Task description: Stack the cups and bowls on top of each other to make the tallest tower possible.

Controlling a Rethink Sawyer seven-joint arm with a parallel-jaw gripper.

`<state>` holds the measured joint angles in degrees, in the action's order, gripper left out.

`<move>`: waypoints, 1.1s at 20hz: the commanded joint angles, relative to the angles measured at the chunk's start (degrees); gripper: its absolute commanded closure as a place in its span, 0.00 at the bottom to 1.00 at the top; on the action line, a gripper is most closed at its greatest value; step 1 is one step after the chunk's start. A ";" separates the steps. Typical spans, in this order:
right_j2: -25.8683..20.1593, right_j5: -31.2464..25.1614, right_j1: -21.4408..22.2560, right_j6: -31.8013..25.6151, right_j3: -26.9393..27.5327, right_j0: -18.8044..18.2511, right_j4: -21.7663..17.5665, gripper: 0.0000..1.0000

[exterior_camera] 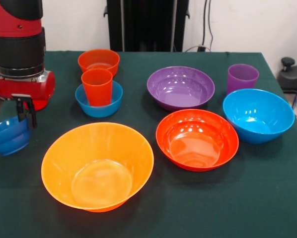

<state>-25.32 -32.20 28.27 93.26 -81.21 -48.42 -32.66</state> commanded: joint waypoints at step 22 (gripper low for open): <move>14.69 -21.91 18.68 15.75 -11.94 18.55 10.60 1.00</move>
<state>-14.51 -49.37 44.05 95.75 -86.92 -34.11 -24.33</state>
